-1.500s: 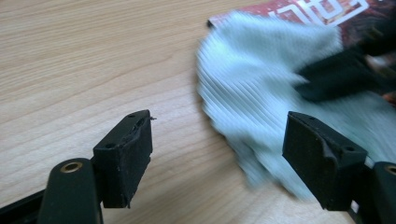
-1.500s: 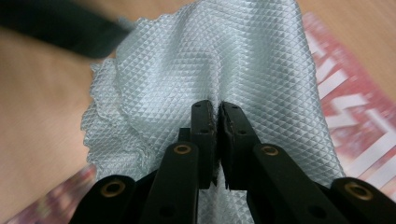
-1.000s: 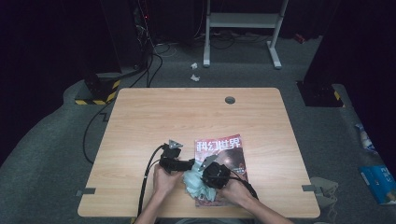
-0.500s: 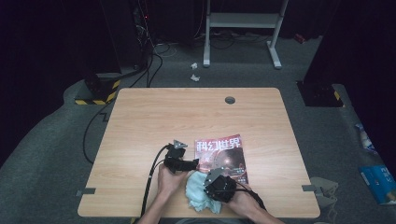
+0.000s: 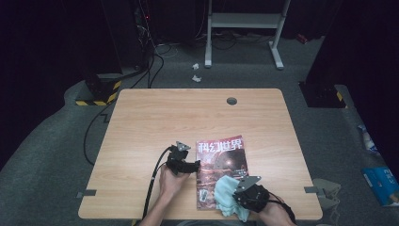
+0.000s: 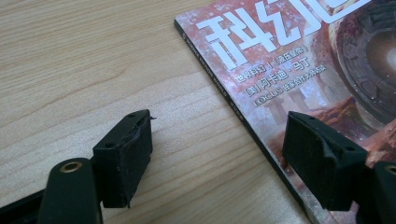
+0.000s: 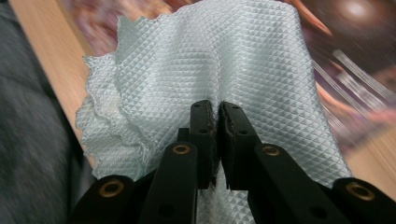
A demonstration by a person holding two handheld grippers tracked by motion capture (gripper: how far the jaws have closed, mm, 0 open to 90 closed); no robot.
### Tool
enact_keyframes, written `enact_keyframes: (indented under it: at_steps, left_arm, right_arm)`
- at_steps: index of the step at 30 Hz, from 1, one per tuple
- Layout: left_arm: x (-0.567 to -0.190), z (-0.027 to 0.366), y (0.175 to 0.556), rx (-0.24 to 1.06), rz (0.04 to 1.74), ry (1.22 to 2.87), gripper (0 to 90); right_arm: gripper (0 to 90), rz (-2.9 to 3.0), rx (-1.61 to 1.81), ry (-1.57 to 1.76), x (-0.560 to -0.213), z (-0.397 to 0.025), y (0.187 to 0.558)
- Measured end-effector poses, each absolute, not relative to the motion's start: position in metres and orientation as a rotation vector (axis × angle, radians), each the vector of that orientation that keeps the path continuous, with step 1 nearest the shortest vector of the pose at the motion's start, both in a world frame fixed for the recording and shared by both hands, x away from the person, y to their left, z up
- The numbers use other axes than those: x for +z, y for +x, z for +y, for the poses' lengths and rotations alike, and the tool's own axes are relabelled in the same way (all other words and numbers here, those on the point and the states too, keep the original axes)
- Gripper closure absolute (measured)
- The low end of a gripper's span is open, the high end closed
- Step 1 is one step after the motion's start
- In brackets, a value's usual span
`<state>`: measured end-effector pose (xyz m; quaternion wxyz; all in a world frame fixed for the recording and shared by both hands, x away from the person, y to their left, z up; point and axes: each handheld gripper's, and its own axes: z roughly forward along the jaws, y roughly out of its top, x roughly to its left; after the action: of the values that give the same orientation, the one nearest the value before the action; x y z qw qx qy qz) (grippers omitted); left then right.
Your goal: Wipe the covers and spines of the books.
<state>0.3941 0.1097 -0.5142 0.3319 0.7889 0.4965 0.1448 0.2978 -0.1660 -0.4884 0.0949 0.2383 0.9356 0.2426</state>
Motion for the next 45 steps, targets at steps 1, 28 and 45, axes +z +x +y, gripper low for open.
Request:
enact_keyframes:
  at_steps: [1,28,45]
  left_arm:
    - [-0.514,0.109,0.394,0.375,1.302,2.057,24.0]
    - [-0.515,0.109,0.396,0.387,1.27,2.071,24.2]
    - [-0.506,0.105,0.377,0.345,1.195,2.078,27.9]
  right_arm:
    - [83.1,2.763,0.713,0.731,-0.488,-0.173,0.298]
    - [83.8,2.526,0.571,1.072,-0.482,-0.149,0.459]
    - [83.7,2.35,0.576,1.371,-0.48,-0.217,0.481]
